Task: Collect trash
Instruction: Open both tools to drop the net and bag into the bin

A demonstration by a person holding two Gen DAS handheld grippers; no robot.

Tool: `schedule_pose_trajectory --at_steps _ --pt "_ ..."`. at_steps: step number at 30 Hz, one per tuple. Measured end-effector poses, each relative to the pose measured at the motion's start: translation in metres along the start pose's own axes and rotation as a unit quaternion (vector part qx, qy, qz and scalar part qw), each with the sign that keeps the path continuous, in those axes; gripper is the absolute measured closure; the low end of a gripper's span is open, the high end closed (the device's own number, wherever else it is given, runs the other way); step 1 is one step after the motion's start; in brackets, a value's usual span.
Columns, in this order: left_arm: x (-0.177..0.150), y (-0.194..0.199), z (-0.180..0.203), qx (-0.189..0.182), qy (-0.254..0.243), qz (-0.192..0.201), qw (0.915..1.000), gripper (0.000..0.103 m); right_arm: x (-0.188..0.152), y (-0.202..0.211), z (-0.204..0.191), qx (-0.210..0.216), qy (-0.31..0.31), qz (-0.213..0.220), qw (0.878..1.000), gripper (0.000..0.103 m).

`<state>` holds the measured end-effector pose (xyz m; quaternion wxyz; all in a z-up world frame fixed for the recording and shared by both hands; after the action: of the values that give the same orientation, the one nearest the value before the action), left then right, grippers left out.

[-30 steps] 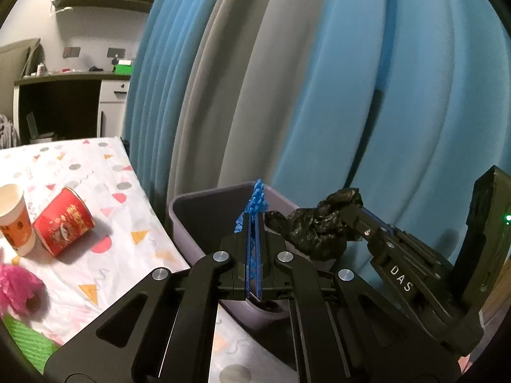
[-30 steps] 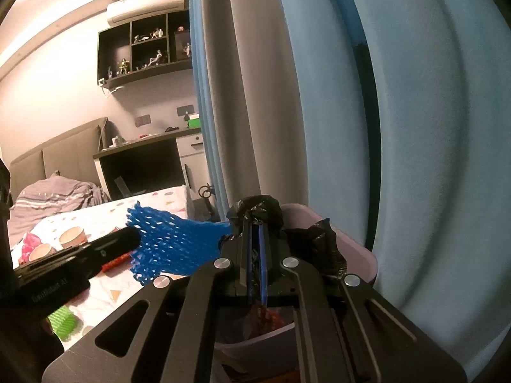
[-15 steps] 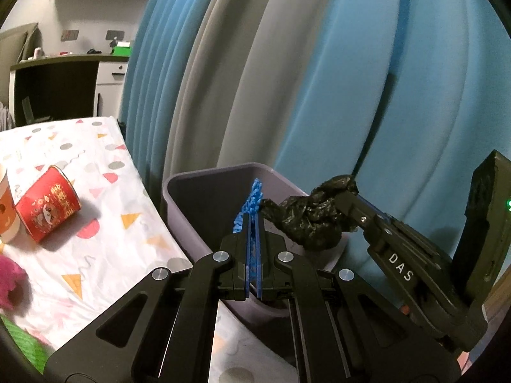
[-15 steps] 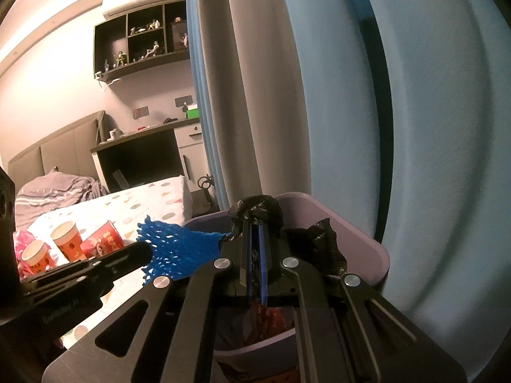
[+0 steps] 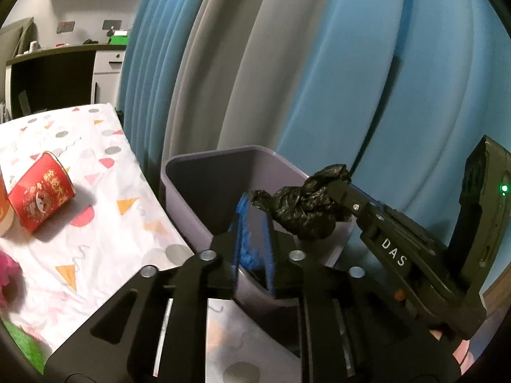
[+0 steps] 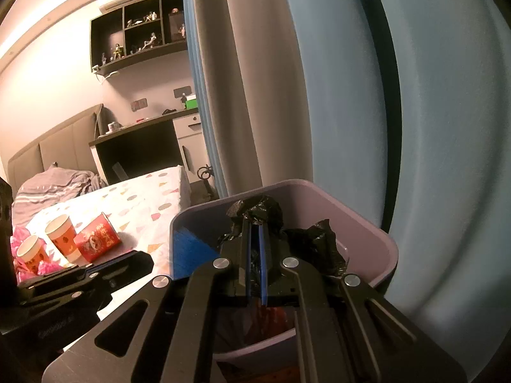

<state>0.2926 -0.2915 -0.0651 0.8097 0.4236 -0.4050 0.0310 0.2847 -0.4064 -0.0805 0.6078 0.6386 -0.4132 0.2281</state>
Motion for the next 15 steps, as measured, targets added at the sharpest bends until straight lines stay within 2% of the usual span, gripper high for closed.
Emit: schedule_pose_trajectory --at_steps 2,3,5,7,11,15 --pt "-0.002 0.001 -0.002 0.005 0.003 0.001 1.0000 0.067 -0.001 -0.001 0.001 0.000 0.000 -0.002 1.000 0.096" --pt "-0.003 0.003 -0.004 0.007 0.005 0.002 1.0000 0.063 0.000 -0.002 0.001 -0.001 0.000 -0.003 1.000 0.095" --pt "-0.006 0.007 -0.007 0.014 0.013 0.006 0.9998 0.048 0.000 -0.002 0.002 0.001 -0.002 -0.002 1.000 0.081" --pt "-0.008 0.013 -0.011 0.026 0.019 0.013 0.9994 0.037 -0.001 -0.001 0.002 0.001 -0.002 0.000 1.000 0.071" --pt "-0.015 0.027 -0.020 0.057 0.027 0.022 0.9978 0.025 -0.003 0.002 0.003 -0.002 -0.002 0.004 1.000 0.060" --pt "-0.027 0.046 -0.034 0.101 0.047 0.029 0.9933 0.020 -0.006 0.010 0.001 0.000 -0.005 0.013 1.000 0.051"
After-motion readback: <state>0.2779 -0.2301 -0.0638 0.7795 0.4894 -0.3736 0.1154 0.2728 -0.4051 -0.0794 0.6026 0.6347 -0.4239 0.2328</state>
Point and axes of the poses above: each gripper's, at about its wrist camera, not at the fingertips, and y roughly against the way its jaws point, z to its right, x to its top, the point moved 6 cm from there along -y, roughly the way its jaws point, and after that the axes turned 13 degrees about -z, right-handed, at the moved point
